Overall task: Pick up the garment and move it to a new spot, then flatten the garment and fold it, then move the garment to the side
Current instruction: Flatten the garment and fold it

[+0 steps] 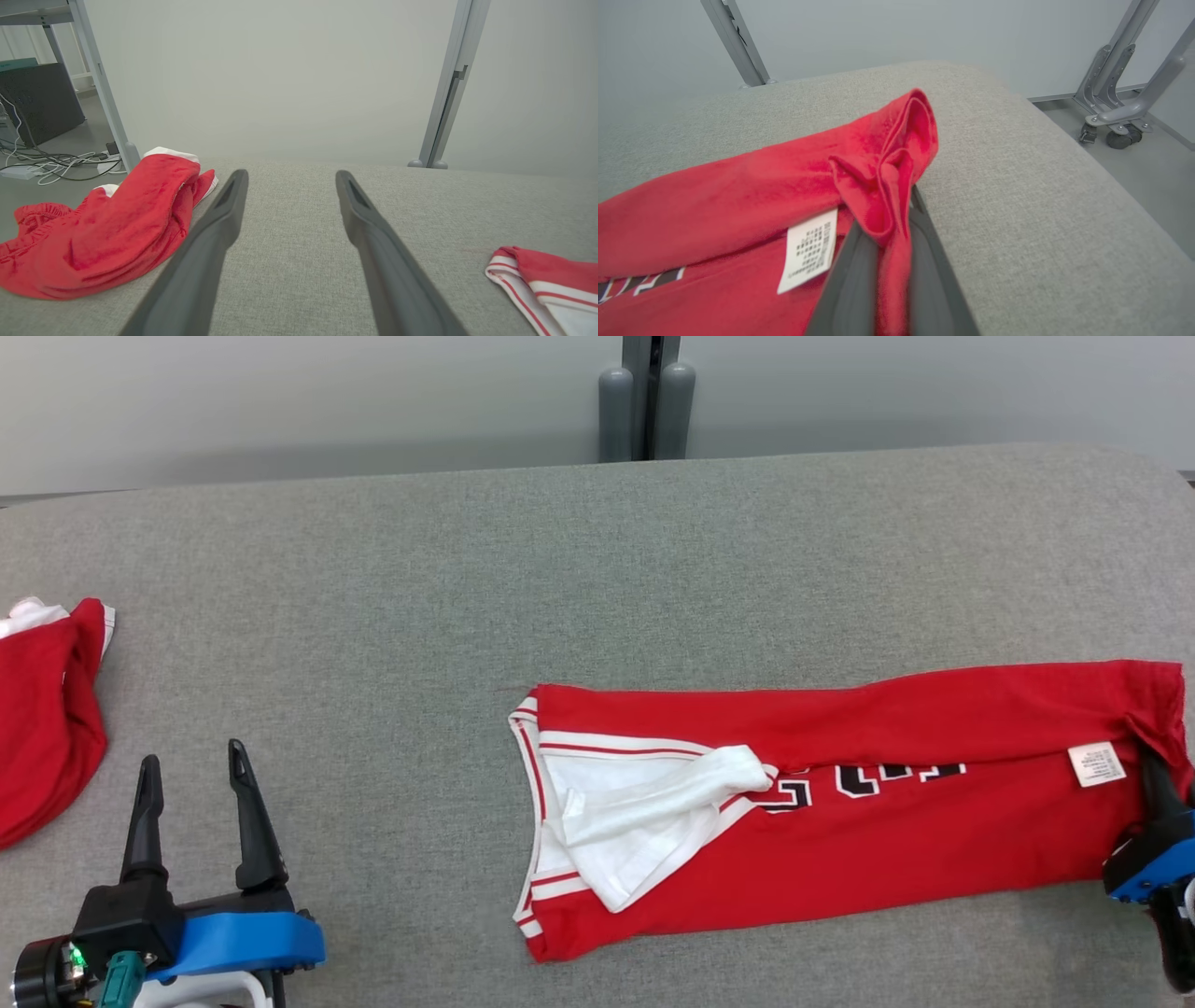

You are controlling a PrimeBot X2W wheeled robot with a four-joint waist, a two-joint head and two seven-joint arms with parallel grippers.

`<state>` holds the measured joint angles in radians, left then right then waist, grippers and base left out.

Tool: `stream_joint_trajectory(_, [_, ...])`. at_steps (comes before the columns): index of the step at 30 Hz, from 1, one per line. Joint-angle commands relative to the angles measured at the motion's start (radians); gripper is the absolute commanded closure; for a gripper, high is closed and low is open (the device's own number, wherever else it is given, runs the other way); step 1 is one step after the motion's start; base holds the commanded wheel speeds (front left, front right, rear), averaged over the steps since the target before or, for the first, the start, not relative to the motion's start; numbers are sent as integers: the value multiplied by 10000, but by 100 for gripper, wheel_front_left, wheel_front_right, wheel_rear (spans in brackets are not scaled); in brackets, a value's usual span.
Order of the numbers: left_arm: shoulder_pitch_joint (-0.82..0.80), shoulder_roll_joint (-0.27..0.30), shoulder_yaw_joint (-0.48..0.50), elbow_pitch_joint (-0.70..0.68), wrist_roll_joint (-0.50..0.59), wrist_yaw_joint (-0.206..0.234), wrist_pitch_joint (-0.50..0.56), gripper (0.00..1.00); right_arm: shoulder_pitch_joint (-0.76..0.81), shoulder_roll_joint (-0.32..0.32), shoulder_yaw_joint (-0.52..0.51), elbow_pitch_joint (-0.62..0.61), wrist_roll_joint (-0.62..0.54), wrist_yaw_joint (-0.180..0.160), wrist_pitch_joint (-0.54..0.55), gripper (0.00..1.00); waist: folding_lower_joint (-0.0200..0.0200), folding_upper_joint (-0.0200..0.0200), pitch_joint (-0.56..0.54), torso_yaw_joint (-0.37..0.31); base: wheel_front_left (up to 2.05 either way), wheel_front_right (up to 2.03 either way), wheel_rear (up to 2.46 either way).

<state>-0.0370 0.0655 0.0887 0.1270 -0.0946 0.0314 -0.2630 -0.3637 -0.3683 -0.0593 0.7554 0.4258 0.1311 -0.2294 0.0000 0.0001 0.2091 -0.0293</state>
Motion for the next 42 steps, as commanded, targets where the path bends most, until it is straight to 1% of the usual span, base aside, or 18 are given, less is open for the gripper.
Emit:
stream_joint_trajectory(1, [89,-5,77,8,88,-37,-22,0,-54,-86,-78,-81,14,-6,56,100,0,-1,-15,-12,0,0,0])
stream_joint_trajectory(5, [111,-41,121,57,104,-95,-22,0,36,-10,-39,-468,-111,-6,163,100,0,-1,-70,-37,0,0,0])
stream_joint_trajectory(9, [138,-75,118,85,139,-118,-22,0,272,404,297,-1292,-193,-4,314,100,0,-1,-141,-49,0,0,0])
stream_joint_trajectory(18, [294,-129,123,107,163,-177,-22,0,935,1616,1362,-3727,-208,-3,1185,100,0,-1,-251,-22,0,0,0])
stream_joint_trajectory(23, [212,-142,24,125,145,-163,-22,0,1027,2225,2140,-4447,-143,-3,1579,100,0,-1,-281,80,0,0,0])
stream_joint_trajectory(27, [94,-145,-1,252,62,-249,-22,0,964,2622,2917,-4646,-120,-3,1741,100,0,-1,-282,208,0,0,0])
stream_joint_trajectory(31, [29,-148,3,312,91,-298,-22,0,665,2924,3704,-4539,28,-3,1737,100,0,-1,-245,309,0,0,0])
stream_joint_trajectory(32, [29,-148,3,312,91,-298,-22,0,665,2924,3704,-4539,28,-3,1737,100,0,-1,-245,309,0,0,0])
stream_joint_trajectory(39, [-162,-154,-58,319,100,-327,-22,0,-26,3161,4853,-3884,337,-3,1494,100,0,-1,-57,528,0,0,0])
stream_joint_trajectory(42, [-258,-156,-105,355,73,-317,-22,0,-302,3176,5350,-3566,749,-1,1318,100,0,-1,38,641,0,0,0])
